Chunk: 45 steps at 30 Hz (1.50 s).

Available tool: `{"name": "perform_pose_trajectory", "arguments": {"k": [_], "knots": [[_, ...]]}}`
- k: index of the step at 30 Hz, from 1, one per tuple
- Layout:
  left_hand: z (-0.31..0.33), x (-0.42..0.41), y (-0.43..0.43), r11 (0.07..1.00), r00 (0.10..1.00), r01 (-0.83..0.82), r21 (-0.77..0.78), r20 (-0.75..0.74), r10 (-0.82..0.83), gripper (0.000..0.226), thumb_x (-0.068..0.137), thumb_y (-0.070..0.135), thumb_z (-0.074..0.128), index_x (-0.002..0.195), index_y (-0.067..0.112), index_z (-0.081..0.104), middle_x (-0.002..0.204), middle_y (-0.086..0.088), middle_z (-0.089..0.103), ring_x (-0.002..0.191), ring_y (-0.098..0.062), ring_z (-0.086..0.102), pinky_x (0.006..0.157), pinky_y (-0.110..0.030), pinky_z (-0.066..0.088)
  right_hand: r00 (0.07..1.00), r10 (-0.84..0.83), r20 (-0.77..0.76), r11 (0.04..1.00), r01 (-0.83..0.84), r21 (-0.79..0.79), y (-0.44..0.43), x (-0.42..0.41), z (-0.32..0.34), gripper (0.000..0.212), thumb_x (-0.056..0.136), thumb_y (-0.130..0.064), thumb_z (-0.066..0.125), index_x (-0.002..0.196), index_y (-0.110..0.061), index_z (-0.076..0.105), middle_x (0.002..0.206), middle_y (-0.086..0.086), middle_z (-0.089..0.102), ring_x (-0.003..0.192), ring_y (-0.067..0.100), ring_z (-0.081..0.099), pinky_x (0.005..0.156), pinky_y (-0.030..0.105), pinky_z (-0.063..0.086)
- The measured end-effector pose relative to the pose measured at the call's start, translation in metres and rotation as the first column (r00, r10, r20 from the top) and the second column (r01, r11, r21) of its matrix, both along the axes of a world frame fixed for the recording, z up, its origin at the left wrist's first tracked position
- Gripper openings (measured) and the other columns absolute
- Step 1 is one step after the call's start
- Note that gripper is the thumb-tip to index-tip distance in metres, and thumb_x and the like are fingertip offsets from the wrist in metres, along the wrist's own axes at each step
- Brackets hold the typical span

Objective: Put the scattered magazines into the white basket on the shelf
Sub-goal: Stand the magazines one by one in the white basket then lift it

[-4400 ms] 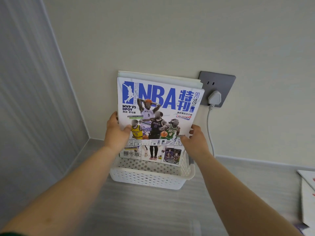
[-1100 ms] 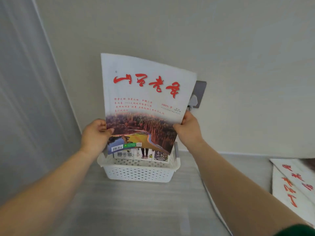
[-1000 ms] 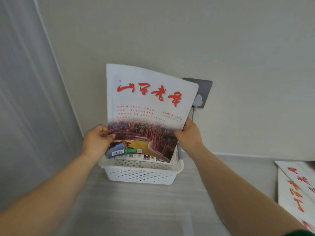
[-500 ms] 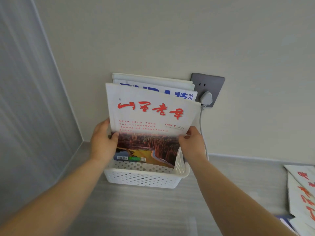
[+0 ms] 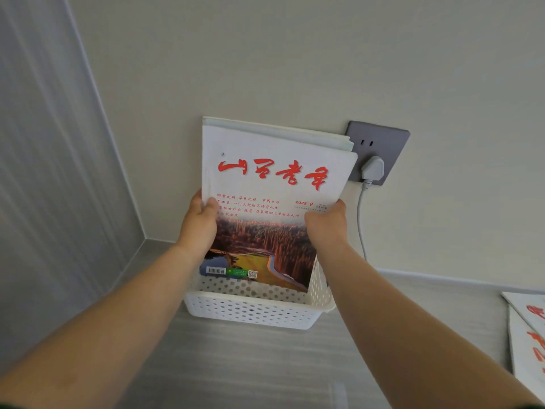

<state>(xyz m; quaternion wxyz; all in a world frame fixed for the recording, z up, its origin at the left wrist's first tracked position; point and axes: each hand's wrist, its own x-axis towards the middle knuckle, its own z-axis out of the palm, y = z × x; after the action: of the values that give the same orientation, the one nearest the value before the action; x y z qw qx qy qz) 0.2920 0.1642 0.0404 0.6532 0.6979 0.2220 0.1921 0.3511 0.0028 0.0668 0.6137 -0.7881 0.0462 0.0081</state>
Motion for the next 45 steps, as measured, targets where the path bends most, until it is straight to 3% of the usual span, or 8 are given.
{"name": "perform_pose_trajectory", "arguments": {"k": [4,8,15,19,24,32,42,45], "knots": [[-0.001,0.003,0.002,0.987,0.998,-0.059,-0.148,0.022,0.063,0.037,0.095,0.035,0.024,0.129,0.022,0.032,0.104,0.004,0.048,0.082,-0.008,0.048,0.060,-0.020,0.038,1.000,-0.004,0.010,0.991,0.005,-0.132,0.008,0.009,0.010,0.045,0.077,0.001,0.045,0.122,-0.005,0.036,0.123,0.018,0.050,0.108,0.036,0.052,0.088,0.045,0.048],[-0.001,0.005,0.004,0.986,0.998,-0.055,-0.156,0.000,0.056,0.038,0.094,0.037,0.024,0.130,0.024,0.029,0.108,0.004,0.046,0.094,-0.013,0.044,0.073,-0.027,0.039,0.997,0.050,0.053,0.976,-0.038,-0.214,0.005,0.007,0.009,0.047,0.077,-0.002,0.046,0.123,-0.007,0.037,0.123,0.016,0.052,0.109,0.036,0.052,0.092,0.051,0.048],[-0.002,0.002,0.008,0.999,0.996,0.039,0.015,-0.085,-0.038,0.040,0.094,0.037,0.026,0.131,0.020,0.029,0.135,-0.008,0.046,0.124,-0.028,0.043,0.098,-0.042,0.036,0.993,0.117,0.022,0.949,-0.106,-0.296,-0.011,-0.002,0.003,0.052,0.080,-0.008,0.051,0.127,-0.011,0.031,0.129,0.013,0.049,0.115,0.033,0.047,0.096,0.050,0.045],[-0.001,-0.009,0.003,0.997,0.996,-0.032,0.077,-0.077,0.038,0.041,0.093,0.037,0.029,0.128,0.016,0.036,0.135,-0.010,0.047,0.122,-0.030,0.045,0.092,-0.039,0.039,0.992,0.126,0.000,0.939,-0.119,-0.323,-0.026,-0.016,0.008,0.055,0.083,-0.014,0.052,0.132,-0.013,0.029,0.135,0.013,0.045,0.121,0.034,0.045,0.100,0.048,0.042],[0.012,-0.045,-0.021,0.937,0.988,-0.154,0.314,0.029,0.152,0.037,0.091,0.019,0.042,0.126,0.008,0.042,0.137,-0.016,0.042,0.120,-0.027,0.043,0.101,-0.039,0.034,0.991,0.107,0.076,0.914,-0.068,-0.400,-0.076,-0.061,0.002,0.035,0.083,-0.008,0.047,0.117,-0.015,0.055,0.131,0.007,0.052,0.118,0.023,0.048,0.091,0.028,0.039],[0.001,-0.147,-0.123,0.839,0.935,0.354,0.413,-0.134,-0.328,0.035,0.082,-0.001,0.054,0.062,0.027,0.058,0.072,0.010,0.062,0.073,-0.007,0.055,0.061,0.006,0.037,1.000,-0.008,0.004,0.878,0.009,-0.479,-0.200,-0.133,-0.031,0.024,0.082,-0.006,0.048,0.093,-0.013,0.069,0.112,0.012,0.066,0.086,0.028,0.059,0.081,0.028,0.044],[-0.045,-0.164,-0.286,0.730,0.783,0.617,0.295,-0.322,-0.532,0.038,0.080,-0.002,0.057,0.058,0.028,0.058,0.066,0.010,0.061,0.060,0.013,0.056,0.060,0.001,0.037,0.941,-0.339,0.014,0.654,0.246,-0.715,-0.403,-0.190,-0.097,0.028,0.082,-0.006,0.049,0.105,-0.011,0.065,0.120,0.013,0.060,0.112,0.033,0.048,0.095,0.036,0.035],[-0.052,-0.152,-0.335,0.694,0.737,0.669,0.266,-0.357,-0.573,0.035,0.082,0.004,0.056,0.059,0.030,0.059,0.067,0.011,0.062,0.064,-0.001,0.058,0.059,0.000,0.038,0.917,-0.394,0.057,0.589,0.299,-0.751,-0.460,-0.190,-0.104,0.031,0.083,-0.009,0.049,0.111,-0.007,0.060,0.127,0.016,0.054,0.119,0.034,0.042,0.101,0.039,0.031]]}}
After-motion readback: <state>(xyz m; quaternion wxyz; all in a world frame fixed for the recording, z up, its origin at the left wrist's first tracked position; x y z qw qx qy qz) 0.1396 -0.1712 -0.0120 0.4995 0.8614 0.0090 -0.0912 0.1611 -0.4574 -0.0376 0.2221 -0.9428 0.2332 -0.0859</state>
